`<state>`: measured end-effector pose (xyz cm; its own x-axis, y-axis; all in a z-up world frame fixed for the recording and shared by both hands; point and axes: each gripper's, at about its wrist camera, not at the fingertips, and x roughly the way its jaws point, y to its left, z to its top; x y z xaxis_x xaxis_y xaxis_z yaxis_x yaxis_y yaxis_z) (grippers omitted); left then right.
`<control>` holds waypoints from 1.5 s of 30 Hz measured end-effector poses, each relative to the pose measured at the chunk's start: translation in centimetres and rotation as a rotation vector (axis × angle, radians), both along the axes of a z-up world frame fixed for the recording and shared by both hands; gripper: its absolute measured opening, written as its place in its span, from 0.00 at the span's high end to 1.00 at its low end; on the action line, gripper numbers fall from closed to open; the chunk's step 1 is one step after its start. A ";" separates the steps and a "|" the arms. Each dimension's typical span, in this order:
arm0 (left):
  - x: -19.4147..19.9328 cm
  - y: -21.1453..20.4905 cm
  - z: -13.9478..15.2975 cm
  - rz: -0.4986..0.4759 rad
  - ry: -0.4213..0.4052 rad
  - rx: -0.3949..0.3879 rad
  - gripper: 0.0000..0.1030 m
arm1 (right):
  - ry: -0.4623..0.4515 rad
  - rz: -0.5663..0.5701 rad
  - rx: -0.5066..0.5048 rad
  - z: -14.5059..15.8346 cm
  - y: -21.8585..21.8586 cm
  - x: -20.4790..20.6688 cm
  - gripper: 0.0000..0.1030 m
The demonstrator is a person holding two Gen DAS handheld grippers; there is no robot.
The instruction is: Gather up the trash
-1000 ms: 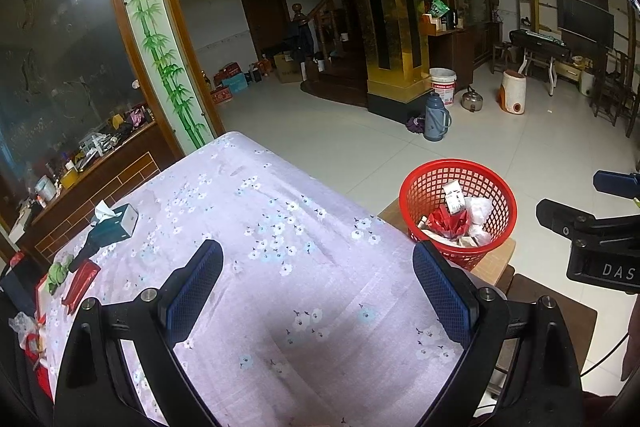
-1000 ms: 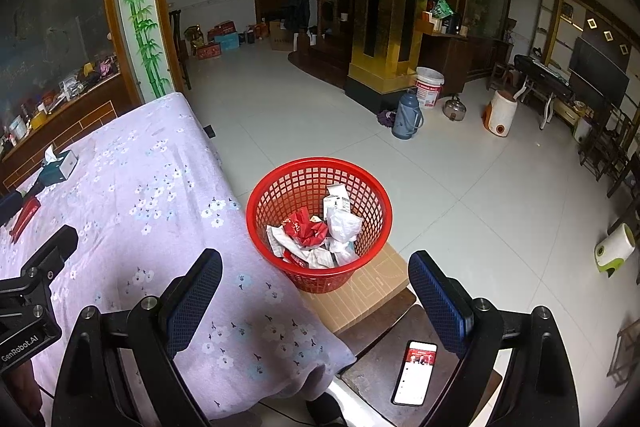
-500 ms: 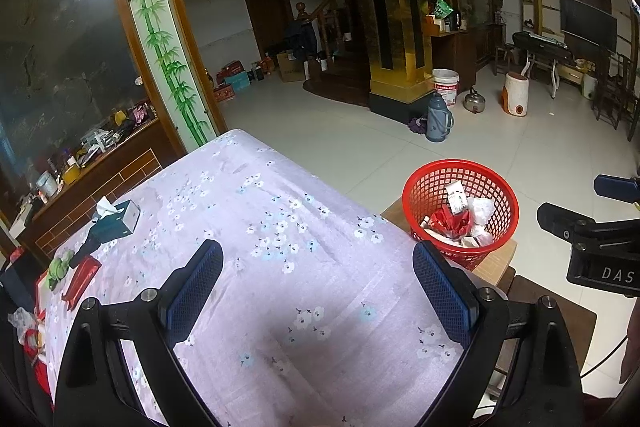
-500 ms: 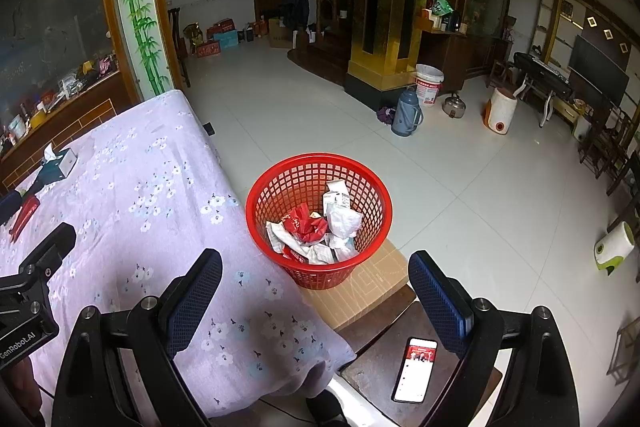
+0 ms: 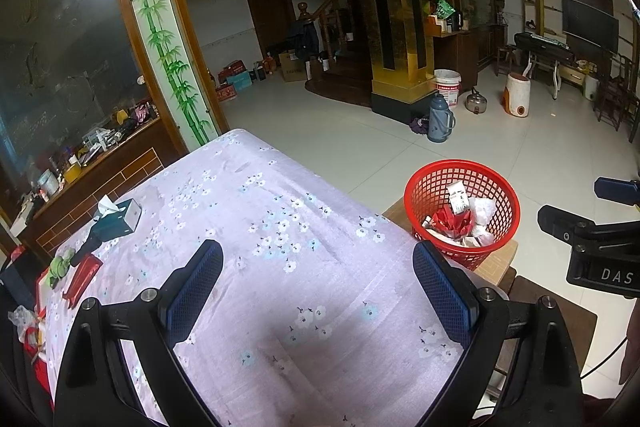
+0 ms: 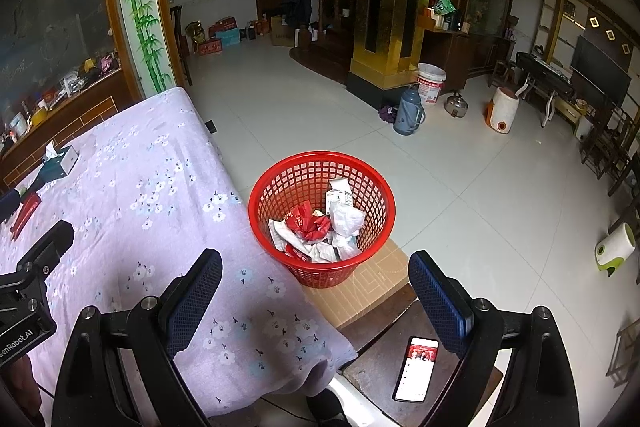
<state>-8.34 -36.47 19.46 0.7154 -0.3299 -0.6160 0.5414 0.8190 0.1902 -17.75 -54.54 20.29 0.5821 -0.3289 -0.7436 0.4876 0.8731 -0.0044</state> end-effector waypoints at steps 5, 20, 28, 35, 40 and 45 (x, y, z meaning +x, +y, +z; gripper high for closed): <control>0.1 0.0 0.1 0.002 0.000 0.001 0.08 | 0.004 -0.001 0.000 -0.1 -0.1 0.0 0.07; 0.1 0.1 0.1 0.002 0.000 0.000 0.08 | 0.007 0.004 0.002 -0.3 0.0 0.0 0.07; 0.2 0.1 0.1 0.002 0.001 -0.002 0.08 | 0.009 0.004 0.002 -0.3 0.0 0.0 0.07; 0.6 1.3 -0.2 0.040 0.028 -0.013 0.08 | 0.016 0.012 0.000 -0.7 0.3 0.0 0.07; 1.2 3.8 -1.0 0.112 0.085 -0.040 0.08 | 0.036 0.037 0.001 -1.1 1.0 0.7 0.07; 2.4 9.4 -3.0 0.267 0.169 -0.076 0.08 | 0.080 0.106 0.004 -2.3 3.0 2.1 0.07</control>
<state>-5.95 -27.02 16.50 0.6724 -0.1944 -0.7142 0.3245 0.9447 0.0483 -15.61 -51.55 17.99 0.5520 -0.2661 -0.7903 0.3912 0.9196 -0.0364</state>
